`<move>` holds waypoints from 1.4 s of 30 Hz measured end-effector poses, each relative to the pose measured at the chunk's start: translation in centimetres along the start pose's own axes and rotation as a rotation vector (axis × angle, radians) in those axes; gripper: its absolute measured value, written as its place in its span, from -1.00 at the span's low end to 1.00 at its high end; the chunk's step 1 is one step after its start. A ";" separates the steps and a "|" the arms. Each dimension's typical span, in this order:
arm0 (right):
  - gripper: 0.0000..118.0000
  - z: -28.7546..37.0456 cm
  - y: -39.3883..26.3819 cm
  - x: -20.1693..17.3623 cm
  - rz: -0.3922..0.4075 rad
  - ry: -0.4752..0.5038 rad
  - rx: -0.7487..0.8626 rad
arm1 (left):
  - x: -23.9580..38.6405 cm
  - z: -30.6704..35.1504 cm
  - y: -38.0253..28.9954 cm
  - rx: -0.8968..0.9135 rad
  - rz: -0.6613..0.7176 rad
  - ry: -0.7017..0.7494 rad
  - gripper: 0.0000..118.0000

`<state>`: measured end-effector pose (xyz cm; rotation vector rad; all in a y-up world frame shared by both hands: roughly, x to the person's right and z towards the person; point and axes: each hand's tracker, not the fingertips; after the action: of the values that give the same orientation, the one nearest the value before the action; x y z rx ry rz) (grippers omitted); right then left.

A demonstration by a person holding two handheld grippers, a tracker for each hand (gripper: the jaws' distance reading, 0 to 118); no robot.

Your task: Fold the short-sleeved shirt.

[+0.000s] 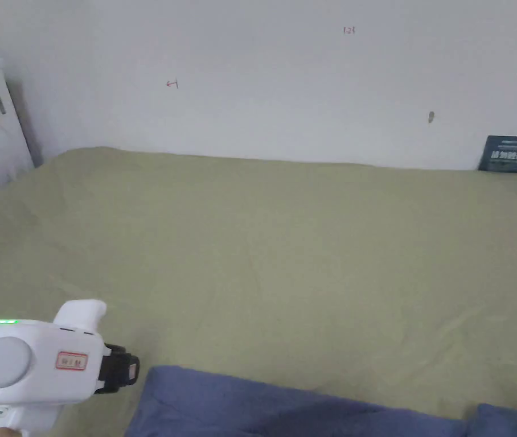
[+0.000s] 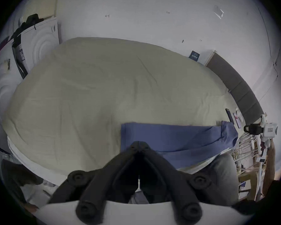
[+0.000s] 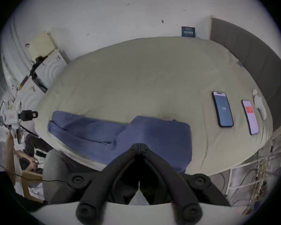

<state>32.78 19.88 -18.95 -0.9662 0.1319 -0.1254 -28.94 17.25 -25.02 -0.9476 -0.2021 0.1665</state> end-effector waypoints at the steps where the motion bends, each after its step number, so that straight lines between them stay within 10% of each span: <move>1: -1.00 0.0 0.1 -0.3 0.001 0.006 0.004 | 1.0 0.1 -0.7 -0.011 -0.011 -0.018 -1.00; 12: -1.00 -0.8 0.6 -0.1 -0.003 0.058 0.002 | -2.1 -2.7 0.2 -0.073 0.040 -0.149 -1.00; 13: -1.00 -1.0 0.7 -0.1 -0.007 0.057 0.001 | -2.4 -3.0 0.4 -0.084 0.057 -0.212 -0.83; 16: -1.00 -1.4 0.5 0.2 -0.013 0.063 -0.008 | -4.2 -3.8 0.0 -0.091 0.078 -0.417 1.00; 27: -1.00 -1.9 0.6 -0.4 0.005 0.075 -0.037 | -11.3 -13.3 -3.2 -0.234 0.404 -0.537 1.00; 33: -1.00 -3.1 0.2 -0.7 -0.015 0.110 -0.040 | -6.8 -12.2 -4.4 -0.184 0.537 -0.830 0.95; 34: -1.00 -3.3 0.2 -0.8 -0.015 0.115 -0.041 | -5.7 -12.4 -4.7 -0.190 0.487 -0.814 0.66; 36: -1.00 -3.7 0.2 -1.3 -0.009 0.118 -0.048 | -3.6 -12.1 -4.8 -0.189 0.390 -0.770 -0.86; 39: -1.00 -3.5 0.0 -1.5 0.004 0.125 -0.057 | -3.9 -12.4 -4.6 -0.154 0.313 -0.483 -0.87; 42: -1.00 -2.9 -0.2 -1.1 0.017 0.132 -0.045 | -3.6 -11.7 -3.8 -0.150 0.324 -0.551 -0.87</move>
<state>31.20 17.53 -20.34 -1.0011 0.2650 -0.1712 -29.35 5.10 -28.92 -1.0644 -0.5742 0.7224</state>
